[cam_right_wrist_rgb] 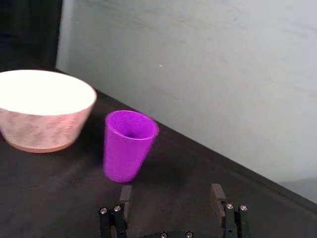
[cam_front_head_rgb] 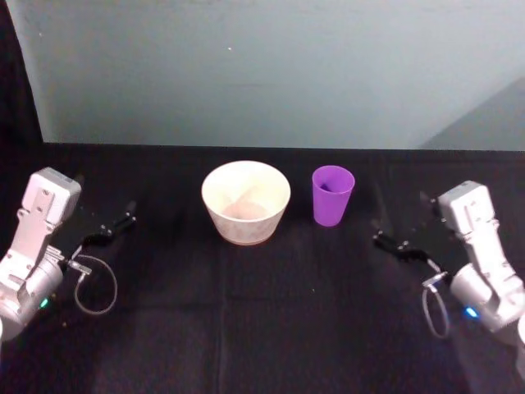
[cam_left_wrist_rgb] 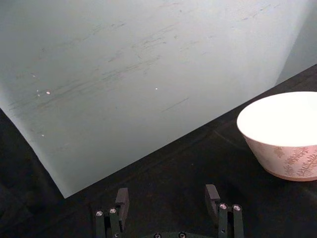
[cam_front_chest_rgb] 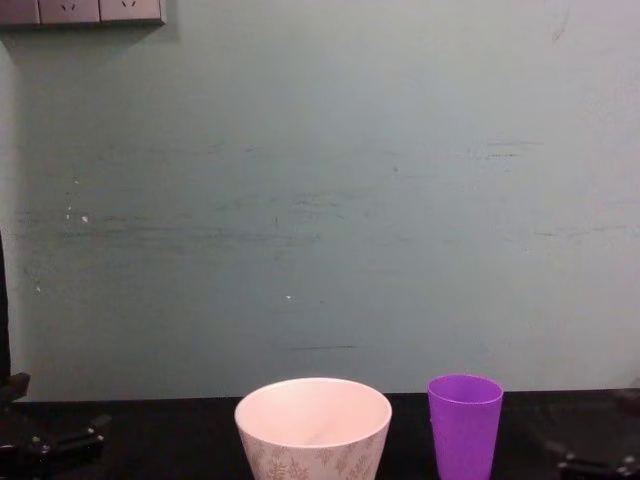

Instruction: Pick up the cup and pour the mung beans from the cup into the bowl.

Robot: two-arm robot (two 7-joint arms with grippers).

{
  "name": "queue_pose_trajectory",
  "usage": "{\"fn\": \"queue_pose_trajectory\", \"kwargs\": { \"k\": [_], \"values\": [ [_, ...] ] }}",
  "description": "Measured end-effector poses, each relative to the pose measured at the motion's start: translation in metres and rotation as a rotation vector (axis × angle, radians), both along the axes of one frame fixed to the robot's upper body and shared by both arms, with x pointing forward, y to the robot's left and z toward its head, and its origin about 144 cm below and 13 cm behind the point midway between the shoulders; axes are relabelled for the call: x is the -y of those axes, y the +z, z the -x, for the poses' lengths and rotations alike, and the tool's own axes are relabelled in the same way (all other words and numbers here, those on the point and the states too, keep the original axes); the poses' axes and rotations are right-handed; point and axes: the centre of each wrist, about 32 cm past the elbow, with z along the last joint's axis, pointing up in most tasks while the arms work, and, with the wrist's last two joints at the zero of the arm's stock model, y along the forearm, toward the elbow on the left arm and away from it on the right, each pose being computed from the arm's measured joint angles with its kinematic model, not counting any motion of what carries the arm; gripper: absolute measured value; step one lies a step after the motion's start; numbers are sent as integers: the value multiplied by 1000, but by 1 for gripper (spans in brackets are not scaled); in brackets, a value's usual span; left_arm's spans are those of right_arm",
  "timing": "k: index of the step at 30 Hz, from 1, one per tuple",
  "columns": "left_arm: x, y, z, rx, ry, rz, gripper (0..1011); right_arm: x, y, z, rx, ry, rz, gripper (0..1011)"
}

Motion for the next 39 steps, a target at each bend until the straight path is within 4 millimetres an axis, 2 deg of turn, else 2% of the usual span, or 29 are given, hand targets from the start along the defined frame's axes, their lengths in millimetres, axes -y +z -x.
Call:
{"fn": "queue_pose_trajectory", "kwargs": {
  "k": [15,29,39],
  "values": [
    [0,0,0,0,0,0,1011,-34,-9,-46,-33,123,-7,1003],
    [0,0,0,0,0,0,1011,-45,-13,-79,-59,135,-70,1003],
    [0,0,0,0,0,0,1011,-50,-19,-89,-74,148,-149,1003]
  ]
}}
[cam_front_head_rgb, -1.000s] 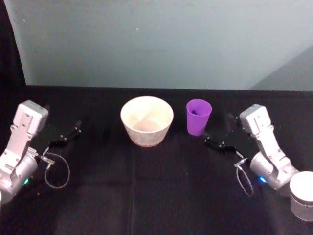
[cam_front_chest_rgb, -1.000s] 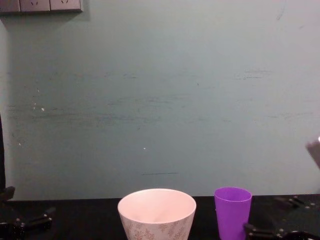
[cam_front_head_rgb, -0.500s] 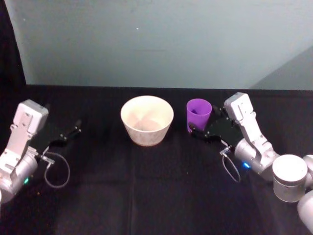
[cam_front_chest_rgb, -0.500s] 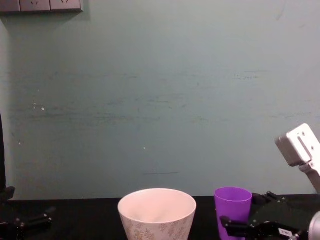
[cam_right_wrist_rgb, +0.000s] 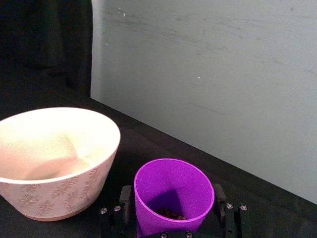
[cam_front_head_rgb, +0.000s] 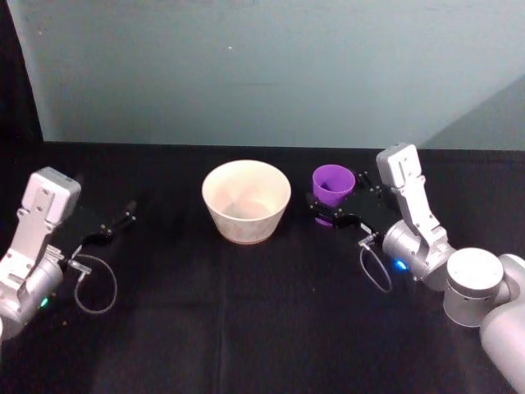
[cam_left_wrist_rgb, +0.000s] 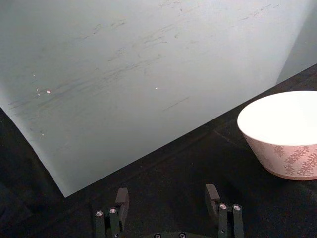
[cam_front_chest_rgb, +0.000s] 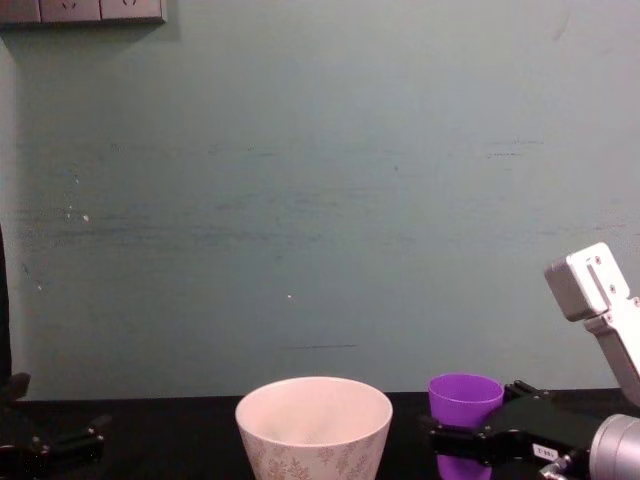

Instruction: Pick up the cup and pour the mung beans from the cup into the bowl.

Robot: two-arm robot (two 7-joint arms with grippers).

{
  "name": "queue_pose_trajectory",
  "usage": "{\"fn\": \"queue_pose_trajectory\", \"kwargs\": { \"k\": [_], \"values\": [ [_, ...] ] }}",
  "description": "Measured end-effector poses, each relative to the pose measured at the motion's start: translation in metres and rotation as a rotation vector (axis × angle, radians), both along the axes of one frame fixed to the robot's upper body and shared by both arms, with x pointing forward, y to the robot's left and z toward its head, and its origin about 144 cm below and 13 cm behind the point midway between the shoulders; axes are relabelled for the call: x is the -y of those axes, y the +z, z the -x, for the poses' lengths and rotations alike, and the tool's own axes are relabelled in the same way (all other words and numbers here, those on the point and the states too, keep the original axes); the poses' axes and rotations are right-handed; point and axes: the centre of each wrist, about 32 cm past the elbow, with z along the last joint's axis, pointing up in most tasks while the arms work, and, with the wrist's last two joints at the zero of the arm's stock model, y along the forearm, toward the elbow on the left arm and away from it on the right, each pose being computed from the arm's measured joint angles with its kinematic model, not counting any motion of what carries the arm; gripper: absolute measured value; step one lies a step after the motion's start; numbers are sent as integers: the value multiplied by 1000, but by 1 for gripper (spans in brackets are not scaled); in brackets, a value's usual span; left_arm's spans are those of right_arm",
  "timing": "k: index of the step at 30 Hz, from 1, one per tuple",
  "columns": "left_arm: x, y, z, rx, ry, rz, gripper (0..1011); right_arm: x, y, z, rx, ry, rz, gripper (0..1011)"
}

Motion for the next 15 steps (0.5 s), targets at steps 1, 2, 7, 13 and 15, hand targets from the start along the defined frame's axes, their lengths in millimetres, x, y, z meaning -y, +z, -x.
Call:
{"fn": "queue_pose_trajectory", "kwargs": {
  "k": [1,2,7,13,15],
  "values": [
    [0,0,0,0,0,0,1011,0,0,0,-1,2,-3,1003],
    [0,0,0,0,0,0,1012,-1,-1,-1,-4,3,-11,1002],
    [0,0,0,0,0,0,1011,-3,-3,-3,-11,7,-25,1003],
    [0,0,0,0,0,0,1011,-4,-5,-3,-17,7,-42,969],
    [0,0,0,0,0,0,1011,-4,-5,-4,-17,5,-45,907]
  ]
}}
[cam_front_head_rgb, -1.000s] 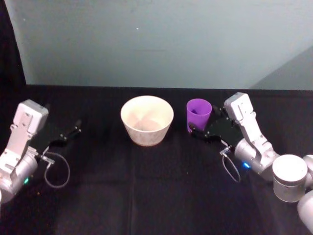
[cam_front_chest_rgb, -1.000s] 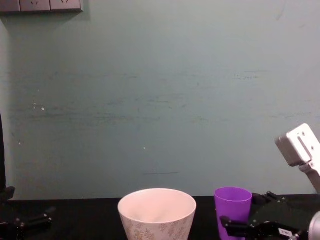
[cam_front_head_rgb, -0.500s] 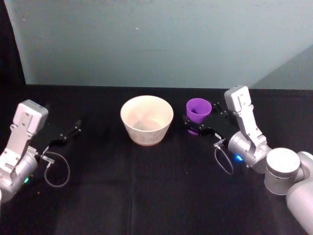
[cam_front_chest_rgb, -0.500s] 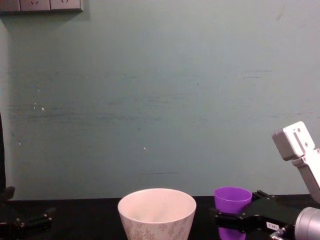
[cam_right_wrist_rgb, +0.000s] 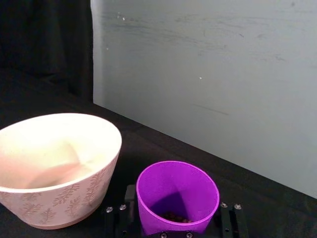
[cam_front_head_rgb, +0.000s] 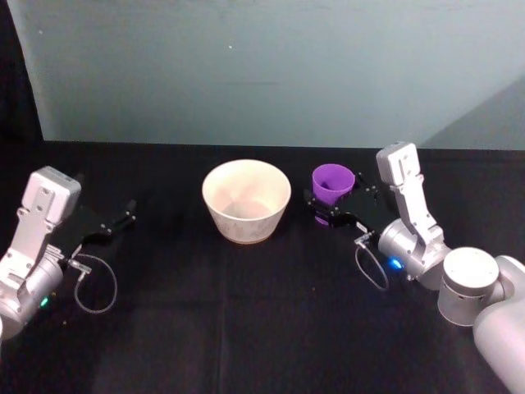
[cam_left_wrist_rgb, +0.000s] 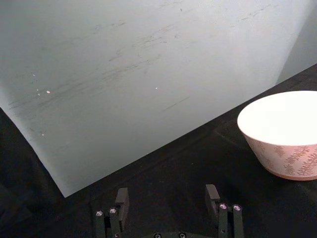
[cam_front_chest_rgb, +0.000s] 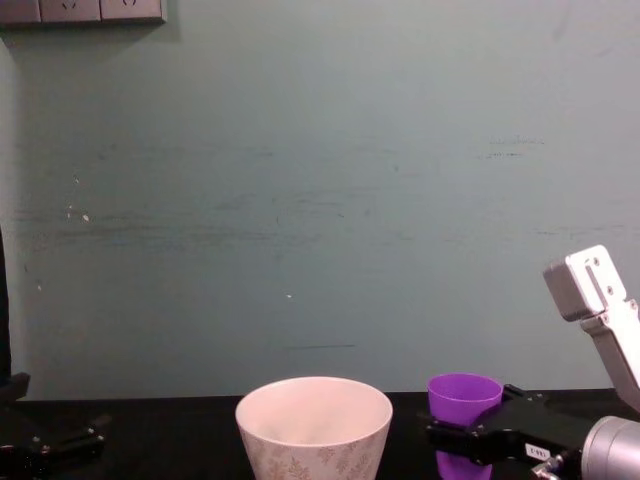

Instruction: Pick up the cup and pour the mung beans from the cup into the bowl.

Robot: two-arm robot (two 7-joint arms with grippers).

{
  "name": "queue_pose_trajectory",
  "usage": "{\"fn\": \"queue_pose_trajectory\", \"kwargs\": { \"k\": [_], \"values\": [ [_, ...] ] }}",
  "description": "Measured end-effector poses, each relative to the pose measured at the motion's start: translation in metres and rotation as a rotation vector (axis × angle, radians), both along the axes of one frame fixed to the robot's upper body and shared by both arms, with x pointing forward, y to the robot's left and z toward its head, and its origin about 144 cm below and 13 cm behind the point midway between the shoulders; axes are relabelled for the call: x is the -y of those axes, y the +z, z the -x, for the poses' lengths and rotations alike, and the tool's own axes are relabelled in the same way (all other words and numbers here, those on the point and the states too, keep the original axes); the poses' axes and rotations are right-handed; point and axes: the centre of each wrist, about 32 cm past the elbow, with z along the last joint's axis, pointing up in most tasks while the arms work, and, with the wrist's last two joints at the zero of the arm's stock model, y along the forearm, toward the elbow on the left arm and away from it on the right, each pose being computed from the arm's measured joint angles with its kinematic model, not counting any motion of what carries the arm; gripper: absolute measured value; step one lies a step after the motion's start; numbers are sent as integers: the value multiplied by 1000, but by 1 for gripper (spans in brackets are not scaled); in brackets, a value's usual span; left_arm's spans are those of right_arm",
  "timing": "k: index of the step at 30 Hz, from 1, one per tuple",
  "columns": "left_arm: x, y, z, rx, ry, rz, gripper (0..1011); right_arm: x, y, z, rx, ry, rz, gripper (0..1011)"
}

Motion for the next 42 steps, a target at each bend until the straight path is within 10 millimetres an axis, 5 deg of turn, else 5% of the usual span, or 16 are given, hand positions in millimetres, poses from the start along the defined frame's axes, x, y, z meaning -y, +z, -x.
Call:
{"fn": "queue_pose_trajectory", "kwargs": {
  "k": [12,30,42],
  "values": [
    [0,0,0,0,0,0,1011,0,8,3,13,0,4,738],
    [0,0,0,0,0,0,1011,-2,59,15,107,21,33,729],
    [0,0,0,0,0,0,1011,-3,63,17,116,22,27,729]
  ]
}}
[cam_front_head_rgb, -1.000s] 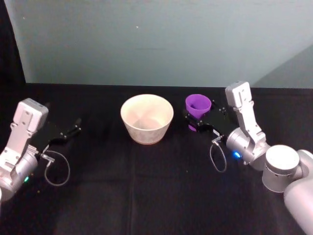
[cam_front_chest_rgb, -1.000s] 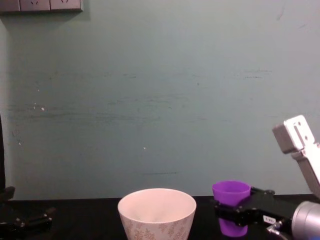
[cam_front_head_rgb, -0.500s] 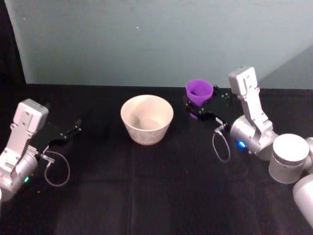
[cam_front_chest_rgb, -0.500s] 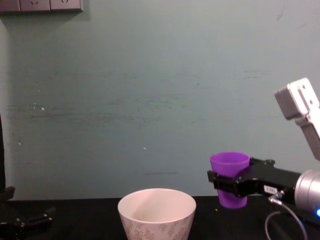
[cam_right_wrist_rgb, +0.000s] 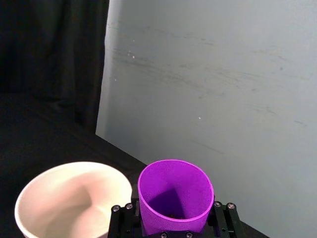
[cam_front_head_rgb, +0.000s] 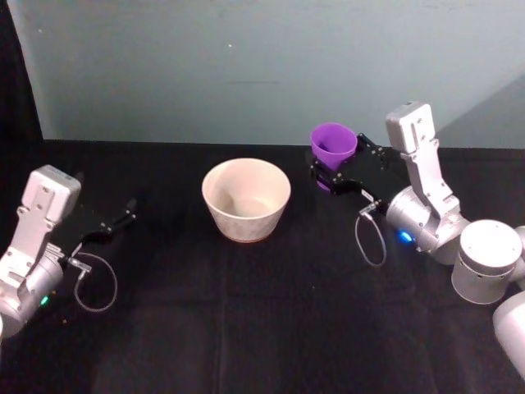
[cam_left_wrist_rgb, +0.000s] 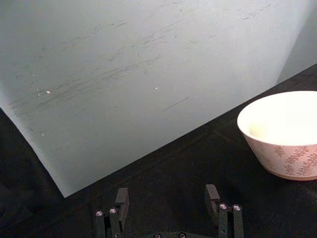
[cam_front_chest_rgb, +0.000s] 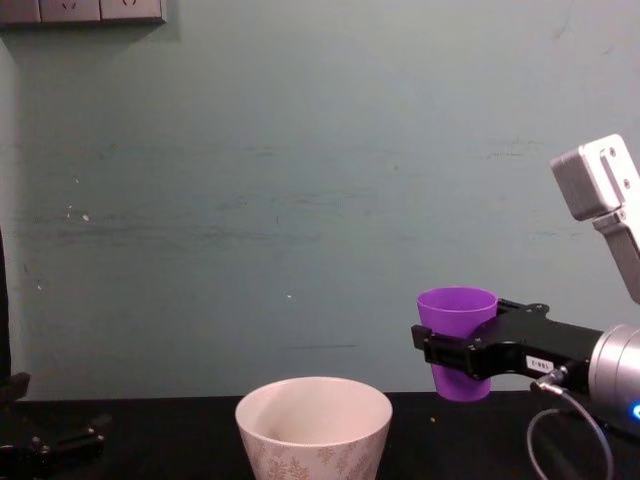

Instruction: Pick up the cup and pour the mung beans from the cup into the bowl.

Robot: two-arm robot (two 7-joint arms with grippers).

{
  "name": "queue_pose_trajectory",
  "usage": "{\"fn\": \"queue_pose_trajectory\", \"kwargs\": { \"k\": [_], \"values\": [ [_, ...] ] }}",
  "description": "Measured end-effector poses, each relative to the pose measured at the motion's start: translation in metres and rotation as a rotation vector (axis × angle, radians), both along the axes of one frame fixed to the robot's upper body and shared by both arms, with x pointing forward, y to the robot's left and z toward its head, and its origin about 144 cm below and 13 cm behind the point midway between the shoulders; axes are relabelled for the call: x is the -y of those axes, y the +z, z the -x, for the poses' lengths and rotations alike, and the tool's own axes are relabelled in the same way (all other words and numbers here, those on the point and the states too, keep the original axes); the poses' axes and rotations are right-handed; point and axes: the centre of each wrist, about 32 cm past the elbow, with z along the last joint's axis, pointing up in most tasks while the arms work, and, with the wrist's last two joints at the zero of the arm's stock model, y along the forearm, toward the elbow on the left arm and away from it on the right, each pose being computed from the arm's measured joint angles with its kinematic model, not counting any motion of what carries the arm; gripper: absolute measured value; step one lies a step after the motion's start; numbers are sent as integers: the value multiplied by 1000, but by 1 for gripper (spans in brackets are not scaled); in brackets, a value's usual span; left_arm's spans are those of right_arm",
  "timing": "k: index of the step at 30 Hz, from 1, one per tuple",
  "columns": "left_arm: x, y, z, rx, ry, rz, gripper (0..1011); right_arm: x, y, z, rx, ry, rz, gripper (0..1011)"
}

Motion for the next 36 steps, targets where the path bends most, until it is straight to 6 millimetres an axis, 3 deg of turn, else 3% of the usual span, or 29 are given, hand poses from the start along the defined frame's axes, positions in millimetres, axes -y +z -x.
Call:
{"fn": "queue_pose_trajectory", "kwargs": {
  "k": [21,36],
  "values": [
    [0,0,0,0,0,0,1011,0,-2,-1,-3,2,1,729],
    [0,0,0,0,0,0,1011,-11,28,-10,105,30,320,729]
  ]
}}
